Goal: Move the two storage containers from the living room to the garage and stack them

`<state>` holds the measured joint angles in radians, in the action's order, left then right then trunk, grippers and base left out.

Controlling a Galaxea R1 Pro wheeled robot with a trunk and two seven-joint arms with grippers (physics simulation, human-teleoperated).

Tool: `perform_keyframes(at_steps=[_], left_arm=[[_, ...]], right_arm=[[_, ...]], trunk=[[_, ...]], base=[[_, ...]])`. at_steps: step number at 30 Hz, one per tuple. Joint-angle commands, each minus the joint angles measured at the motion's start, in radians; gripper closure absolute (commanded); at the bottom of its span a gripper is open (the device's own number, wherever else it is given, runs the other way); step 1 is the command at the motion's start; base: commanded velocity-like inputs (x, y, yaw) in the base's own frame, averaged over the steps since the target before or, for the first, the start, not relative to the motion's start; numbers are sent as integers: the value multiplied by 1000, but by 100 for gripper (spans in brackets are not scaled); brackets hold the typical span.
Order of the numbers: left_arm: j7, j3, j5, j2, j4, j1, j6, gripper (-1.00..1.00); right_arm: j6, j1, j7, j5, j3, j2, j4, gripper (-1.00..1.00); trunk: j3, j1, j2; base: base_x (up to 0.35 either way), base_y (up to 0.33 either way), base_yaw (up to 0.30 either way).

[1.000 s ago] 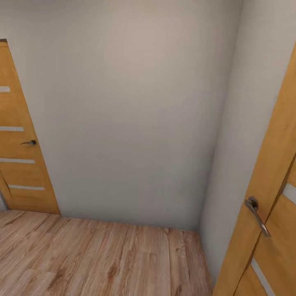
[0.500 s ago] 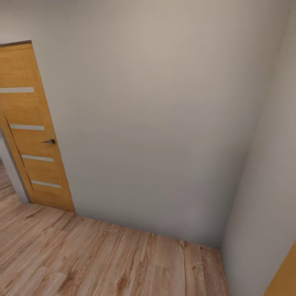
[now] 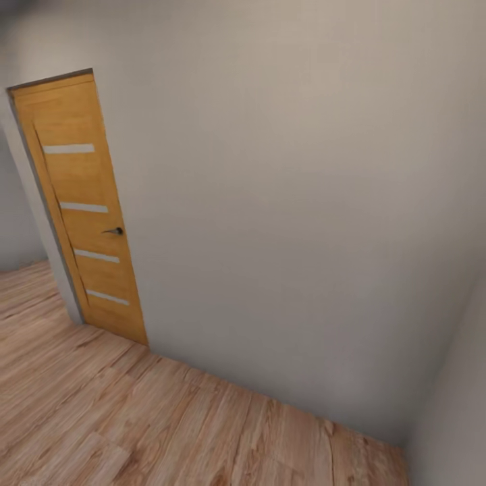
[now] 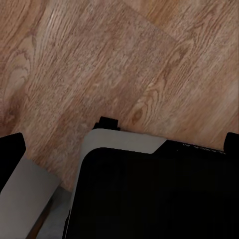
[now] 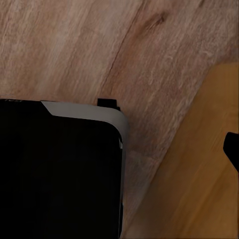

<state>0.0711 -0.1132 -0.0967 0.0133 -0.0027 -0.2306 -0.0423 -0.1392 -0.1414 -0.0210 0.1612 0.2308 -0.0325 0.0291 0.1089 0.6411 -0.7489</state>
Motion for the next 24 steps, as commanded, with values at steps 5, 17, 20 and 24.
perform_keyframes(at_steps=[5,17,20,24], left_arm=[[1,-3,-9,1,1,-1,-4,-100],[1,-3,-9,0,1,-1,-4,-100],[1,-3,-9,0,1,-1,-4,-100],[2,-3,-9,0,1,-1,-4,-100]], right_arm=[[-6,-1,-1,10,8,0,3,-100],[-7,-1,-1,10,7,0,3,-100],[-7,-1,-2,11,6,0,3,-100],[-7,-1,-2,11,6,0,3,-100]], trunk=[[2,1,-1],[2,1,-1],[2,1,-1],[2,1,-1]], base=[[227,0,268],[113,0,268],[2,0,268],[0,0,268]])
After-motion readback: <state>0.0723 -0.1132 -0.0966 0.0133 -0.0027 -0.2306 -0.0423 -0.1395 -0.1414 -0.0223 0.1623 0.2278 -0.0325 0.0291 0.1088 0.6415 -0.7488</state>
